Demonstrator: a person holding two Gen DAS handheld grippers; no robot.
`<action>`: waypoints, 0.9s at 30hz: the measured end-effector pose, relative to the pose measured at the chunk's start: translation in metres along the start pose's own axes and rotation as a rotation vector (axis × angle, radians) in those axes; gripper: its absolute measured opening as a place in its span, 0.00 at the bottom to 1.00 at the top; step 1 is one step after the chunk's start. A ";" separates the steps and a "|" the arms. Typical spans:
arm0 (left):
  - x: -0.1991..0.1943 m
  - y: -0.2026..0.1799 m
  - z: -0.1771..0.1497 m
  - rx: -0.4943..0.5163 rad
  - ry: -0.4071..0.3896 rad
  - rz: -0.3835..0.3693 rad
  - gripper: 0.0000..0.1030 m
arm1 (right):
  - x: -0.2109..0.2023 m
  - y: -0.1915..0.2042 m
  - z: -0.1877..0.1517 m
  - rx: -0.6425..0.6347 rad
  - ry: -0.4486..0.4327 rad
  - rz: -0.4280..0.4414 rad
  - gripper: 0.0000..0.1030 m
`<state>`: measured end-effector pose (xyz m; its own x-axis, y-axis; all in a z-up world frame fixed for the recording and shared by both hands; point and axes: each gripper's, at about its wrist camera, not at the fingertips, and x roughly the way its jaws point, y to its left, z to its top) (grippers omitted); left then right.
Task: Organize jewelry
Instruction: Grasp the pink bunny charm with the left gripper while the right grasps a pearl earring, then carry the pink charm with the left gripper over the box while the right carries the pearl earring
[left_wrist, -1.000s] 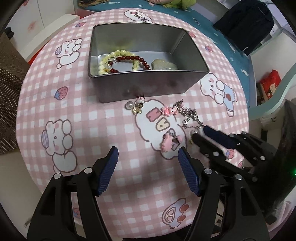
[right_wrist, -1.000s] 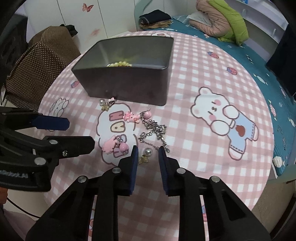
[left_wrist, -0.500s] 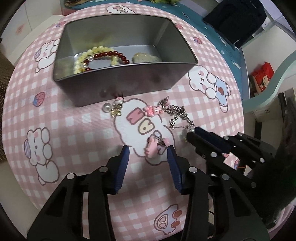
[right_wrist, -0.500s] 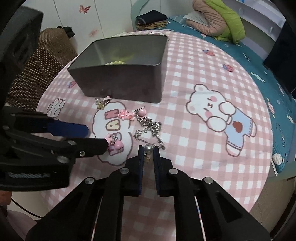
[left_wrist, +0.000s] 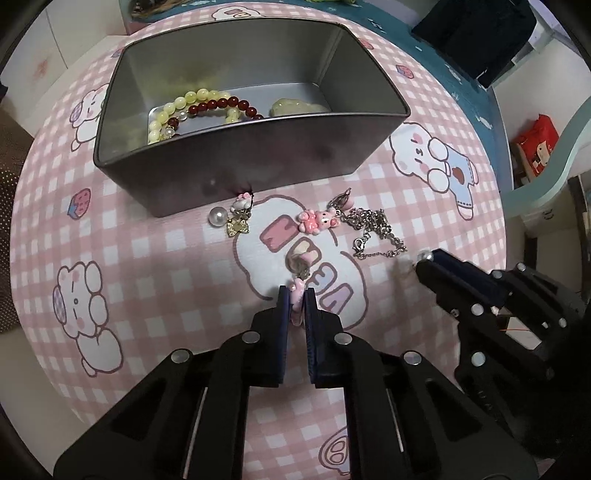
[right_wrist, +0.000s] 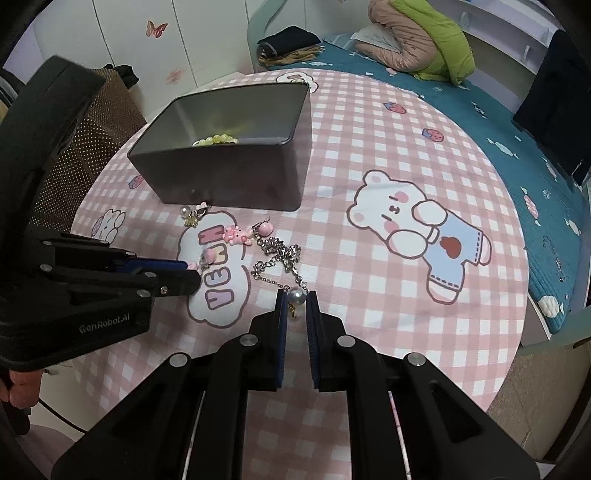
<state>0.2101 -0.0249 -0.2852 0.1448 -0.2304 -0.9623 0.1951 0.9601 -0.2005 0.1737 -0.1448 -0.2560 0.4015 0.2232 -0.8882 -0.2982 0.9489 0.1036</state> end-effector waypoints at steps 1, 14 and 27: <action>0.000 0.000 0.000 -0.003 0.001 -0.001 0.08 | -0.002 -0.001 0.000 0.001 -0.006 0.000 0.09; -0.041 0.015 0.001 -0.035 -0.069 -0.038 0.08 | -0.024 0.003 0.024 -0.011 -0.081 -0.012 0.09; -0.089 0.021 0.019 -0.047 -0.189 -0.084 0.08 | -0.040 0.017 0.065 -0.059 -0.185 0.007 0.09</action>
<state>0.2197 0.0127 -0.2003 0.3106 -0.3312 -0.8910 0.1694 0.9416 -0.2909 0.2091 -0.1230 -0.1894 0.5502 0.2720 -0.7895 -0.3497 0.9336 0.0780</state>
